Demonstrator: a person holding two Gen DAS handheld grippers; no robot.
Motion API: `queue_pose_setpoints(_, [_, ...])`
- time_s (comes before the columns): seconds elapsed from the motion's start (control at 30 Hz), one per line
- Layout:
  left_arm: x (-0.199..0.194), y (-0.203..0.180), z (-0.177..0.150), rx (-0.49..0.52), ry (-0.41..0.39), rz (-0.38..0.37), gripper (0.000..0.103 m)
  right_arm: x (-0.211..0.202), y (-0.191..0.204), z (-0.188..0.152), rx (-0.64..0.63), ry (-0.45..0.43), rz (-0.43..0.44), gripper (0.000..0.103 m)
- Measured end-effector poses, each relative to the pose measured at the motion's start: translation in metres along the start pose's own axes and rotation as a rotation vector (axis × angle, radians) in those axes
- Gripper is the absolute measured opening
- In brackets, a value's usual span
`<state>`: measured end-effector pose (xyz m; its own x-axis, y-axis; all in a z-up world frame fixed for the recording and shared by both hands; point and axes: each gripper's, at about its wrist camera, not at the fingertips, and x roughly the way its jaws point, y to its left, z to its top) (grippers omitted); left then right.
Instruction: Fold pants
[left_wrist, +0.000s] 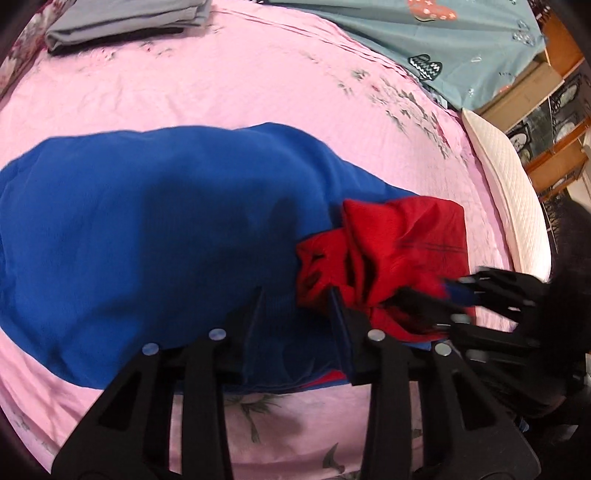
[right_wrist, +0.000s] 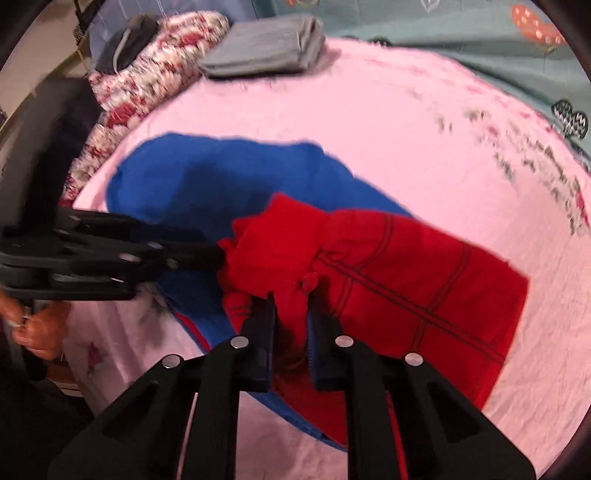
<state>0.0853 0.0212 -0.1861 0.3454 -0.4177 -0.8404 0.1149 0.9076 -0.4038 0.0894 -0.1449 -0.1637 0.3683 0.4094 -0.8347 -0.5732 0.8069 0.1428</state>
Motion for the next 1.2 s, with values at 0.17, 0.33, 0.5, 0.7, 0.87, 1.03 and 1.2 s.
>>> queue_pose_setpoints(0.17, [0.005,-0.001,0.000,-0.004,0.002,0.015,0.036,0.006,0.016,-0.010,-0.059,0.032,0.005,0.014])
queue_pose_setpoints(0.33, [-0.010,-0.003,0.005,-0.003,-0.028,0.028,0.037,0.010,0.001,-0.013,0.024,0.090,0.050,0.031])
queue_pose_setpoints(0.5, [-0.033,-0.033,0.009,0.101,-0.090,0.006,0.047,-0.057,-0.041,-0.025,0.210,-0.127,0.072,0.053])
queue_pose_setpoints(0.7, [0.020,-0.040,0.005,0.113,0.020,0.090,0.053,-0.043,-0.105,-0.032,0.404,-0.127,-0.118,0.053])
queue_pose_setpoints(0.87, [0.020,-0.041,0.006,0.119,0.018,0.099,0.052,-0.019,-0.120,-0.027,0.390,-0.070,-0.096,0.027])
queue_pose_setpoints(1.03, [0.015,-0.051,0.005,0.151,0.001,0.081,0.052,-0.033,-0.138,-0.037,0.445,-0.078,-0.079,0.008])
queue_pose_setpoints(1.2, [0.036,-0.048,0.005,0.152,0.015,0.076,0.056,-0.024,-0.153,-0.055,0.500,-0.016,-0.111,0.022])
